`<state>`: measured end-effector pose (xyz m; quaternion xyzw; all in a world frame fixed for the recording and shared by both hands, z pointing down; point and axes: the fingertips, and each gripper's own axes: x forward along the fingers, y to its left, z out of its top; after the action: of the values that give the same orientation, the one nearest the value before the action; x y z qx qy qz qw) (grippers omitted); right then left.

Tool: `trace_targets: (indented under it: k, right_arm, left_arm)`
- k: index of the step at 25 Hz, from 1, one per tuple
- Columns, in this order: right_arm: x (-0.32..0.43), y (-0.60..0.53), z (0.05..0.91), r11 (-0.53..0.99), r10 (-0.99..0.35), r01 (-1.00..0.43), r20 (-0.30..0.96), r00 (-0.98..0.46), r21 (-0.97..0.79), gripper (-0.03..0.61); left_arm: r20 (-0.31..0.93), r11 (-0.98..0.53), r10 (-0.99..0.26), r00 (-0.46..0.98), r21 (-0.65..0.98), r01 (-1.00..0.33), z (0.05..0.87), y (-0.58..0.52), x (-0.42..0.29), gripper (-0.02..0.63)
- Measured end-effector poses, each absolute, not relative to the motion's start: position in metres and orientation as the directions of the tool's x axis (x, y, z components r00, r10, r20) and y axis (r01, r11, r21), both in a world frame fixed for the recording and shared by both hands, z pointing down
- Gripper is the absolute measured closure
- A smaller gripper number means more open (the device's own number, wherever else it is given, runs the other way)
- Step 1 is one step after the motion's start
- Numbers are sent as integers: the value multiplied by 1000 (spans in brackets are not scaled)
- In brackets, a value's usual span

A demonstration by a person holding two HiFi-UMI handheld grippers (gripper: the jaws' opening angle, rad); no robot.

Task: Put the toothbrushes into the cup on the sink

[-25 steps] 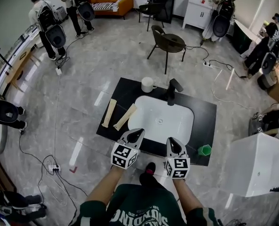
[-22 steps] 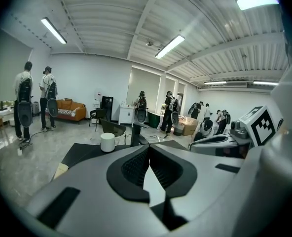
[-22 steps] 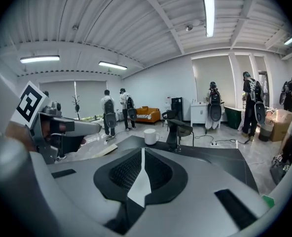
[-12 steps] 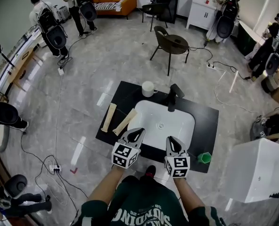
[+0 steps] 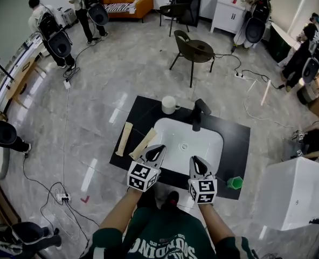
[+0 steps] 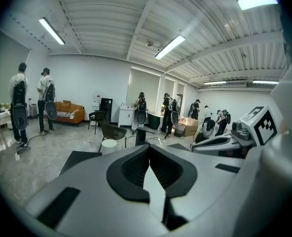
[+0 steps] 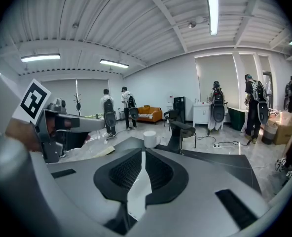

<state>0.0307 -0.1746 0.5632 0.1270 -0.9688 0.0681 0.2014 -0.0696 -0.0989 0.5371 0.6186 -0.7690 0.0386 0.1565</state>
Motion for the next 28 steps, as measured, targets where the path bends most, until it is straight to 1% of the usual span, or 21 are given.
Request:
trace_targets:
  k: [8,15,28]
  right_arm:
    - [-4,-182,559,937,-282,-340,408,-868,-75,535]
    - [-27,-176,571,928,-300,-365,424,-854,-77,535]
    - [-54,-178,571,923,-313,-378,432,-846,-70,535]
  left_arm:
    - [306,160,-945,-116,122,-980,542,-107,-105,601]
    - [330,112,-942,-70,112,-987,556,-113,-128,601]
    - [335,98,-941,-55,113,-989,557,-113,-157,601]
